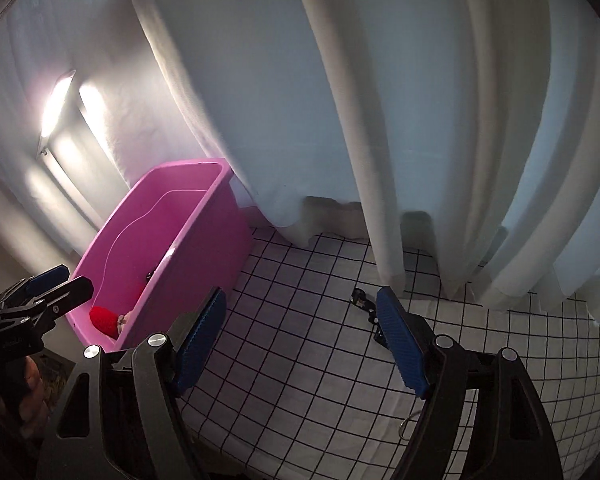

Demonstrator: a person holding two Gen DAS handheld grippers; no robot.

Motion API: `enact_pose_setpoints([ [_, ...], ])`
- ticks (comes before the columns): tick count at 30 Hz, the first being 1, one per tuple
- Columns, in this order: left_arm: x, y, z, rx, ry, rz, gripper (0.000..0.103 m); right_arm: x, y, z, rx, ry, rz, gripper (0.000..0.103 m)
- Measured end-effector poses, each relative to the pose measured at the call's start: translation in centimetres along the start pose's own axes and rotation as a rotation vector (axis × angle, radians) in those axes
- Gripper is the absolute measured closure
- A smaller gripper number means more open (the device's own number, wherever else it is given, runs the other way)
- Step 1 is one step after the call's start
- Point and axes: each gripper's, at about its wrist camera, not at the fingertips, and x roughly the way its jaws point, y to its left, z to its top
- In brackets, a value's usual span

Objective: Organize jewelry
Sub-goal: 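Move left tool to the black cloud-print strap while right tool approaches the silver bangle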

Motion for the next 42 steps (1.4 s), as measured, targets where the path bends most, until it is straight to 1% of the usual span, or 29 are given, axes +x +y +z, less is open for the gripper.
enact_pose_setpoints([
  [2,1.0,-2.4,-0.7,0.026,0.01,-0.023,0.007,-0.9,-2.5,-2.1,0.037,-0.01,-0.038,0.029],
  [4,2.1,-4.5,-1.4,0.044,0.014,-0.028,0.007,-1.4,-4.9,-4.4,0.059,-0.02,-0.086,0.029],
  [5,2.8,-5.5,-1.8,0.047,0.023,-0.031,0.007,-1.4,-5.8,-5.6,0.077,-0.011,-0.112,0.029],
  [8,5.4,-7.9,-2.9,0.043,0.069,-0.051,0.007,-0.8,-8.7,-9.1,0.125,0.01,-0.145,0.029],
  [11,8.5,-9.8,-4.1,0.055,0.098,-0.036,0.007,0.4,-10.3,-12.5,0.15,0.033,-0.153,0.029],
  [12,9.6,-10.4,-4.4,0.06,0.11,-0.025,0.007,1.0,-10.2,-13.4,0.157,0.037,-0.159,0.029],
  [13,10.6,-10.9,-4.7,0.066,0.115,-0.034,0.007,1.5,-10.5,-14.3,0.162,0.04,-0.167,0.029],
  [16,13.9,-12.3,-5.3,0.096,0.153,-0.034,0.007,3.1,-10.7,-16.3,0.178,0.041,-0.217,0.029],
  [18,16.4,-12.9,-5.6,0.113,0.171,-0.036,0.007,4.0,-10.7,-17.0,0.207,0.037,-0.222,0.029],
  [20,18.9,-13.6,-5.9,0.128,0.198,-0.045,0.007,4.7,-10.9,-17.6,0.239,0.015,-0.231,0.029],
  [23,22.3,-14.4,-6.2,0.142,0.238,-0.074,0.007,6.3,-11.2,-18.4,0.273,-0.006,-0.268,0.029],
  [27,25.1,-15.4,-6.2,0.152,0.222,-0.089,0.007,7.7,-11.2,-19.0,0.289,-0.038,-0.32,0.029],
  [30,26.6,-16.1,-6.0,0.158,0.205,-0.082,0.007,8.3,-11.1,-19.4,0.287,-0.059,-0.348,0.029],
  [34,27.9,-16.6,-6.0,0.176,0.192,-0.064,0.007,8.9,-11.0,-19.9,0.272,-0.057,-0.367,0.029],
  [38,28.8,-16.9,-6.1,0.19,0.196,-0.063,0.007,9.6,-10.8,-20.0,0.274,-0.053,-0.366,0.029],
  [42,28.9,-17.4,-5.9,0.207,0.176,-0.061,0.007,10.8,-9.7,-19.9,0.226,-0.029,-0.4,0.029],
])
